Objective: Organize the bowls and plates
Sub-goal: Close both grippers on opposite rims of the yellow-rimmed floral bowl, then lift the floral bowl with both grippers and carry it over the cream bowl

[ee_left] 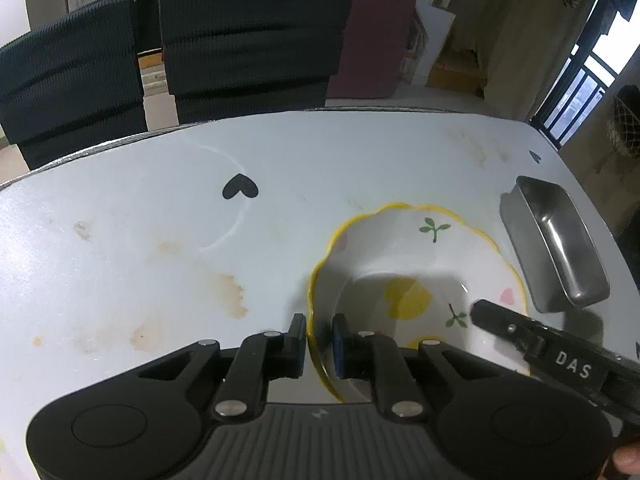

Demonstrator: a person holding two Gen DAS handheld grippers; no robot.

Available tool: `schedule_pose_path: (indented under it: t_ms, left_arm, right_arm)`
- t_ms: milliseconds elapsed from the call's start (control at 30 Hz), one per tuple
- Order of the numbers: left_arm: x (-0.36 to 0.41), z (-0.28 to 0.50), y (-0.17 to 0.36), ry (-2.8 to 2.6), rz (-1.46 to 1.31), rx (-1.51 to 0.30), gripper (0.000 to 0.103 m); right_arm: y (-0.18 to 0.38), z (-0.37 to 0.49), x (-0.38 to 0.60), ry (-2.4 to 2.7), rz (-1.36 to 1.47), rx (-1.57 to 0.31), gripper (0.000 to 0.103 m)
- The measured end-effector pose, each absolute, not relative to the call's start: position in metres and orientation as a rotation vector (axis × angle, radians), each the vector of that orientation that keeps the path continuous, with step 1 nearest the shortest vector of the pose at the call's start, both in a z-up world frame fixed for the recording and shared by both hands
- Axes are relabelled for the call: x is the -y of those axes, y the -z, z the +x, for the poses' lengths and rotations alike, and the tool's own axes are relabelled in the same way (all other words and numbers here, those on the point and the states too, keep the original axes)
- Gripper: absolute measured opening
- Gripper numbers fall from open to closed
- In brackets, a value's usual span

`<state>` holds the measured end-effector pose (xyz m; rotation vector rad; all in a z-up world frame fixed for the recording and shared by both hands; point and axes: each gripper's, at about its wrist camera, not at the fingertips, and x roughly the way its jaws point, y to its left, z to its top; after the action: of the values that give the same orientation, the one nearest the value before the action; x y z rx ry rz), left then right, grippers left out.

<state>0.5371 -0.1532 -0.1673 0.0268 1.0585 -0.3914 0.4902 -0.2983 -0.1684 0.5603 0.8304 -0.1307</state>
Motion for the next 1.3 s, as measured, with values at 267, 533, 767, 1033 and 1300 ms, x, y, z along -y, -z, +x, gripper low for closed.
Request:
schedule_pose_path:
  t_ms: [267,533,767,1033,1300]
  left_arm:
    - [0.151,0.538,0.169,0.403,0.01,-1.059,0.014]
    - [0.149,0.529,0.166,0.432,-0.012,-1.045,0.009]
    - [0.145,0.516,0.14,0.407,-0.023,-0.985,0.007]
    - [0.122,0.485,0.097,0.377,-0.018,-0.912,0.007]
    - [0.089,0.434,0.061,0.34,-0.044,-0.844,0.007]
  right_arm:
    - [0.174,0.487,0.303,0.118,0.603,-0.818,0.013]
    - [0.169,0.484,0.298,0.141,0.537,-0.823,0.012]
    - [0.158,0.478,0.3,0.127,0.538,-0.831,0.011]
    - [0.127,0.464,0.287,0.073,0.557,-0.801,0.01]
    - [0.092,0.439,0.264,0.009,0.548,-0.761,0.01]
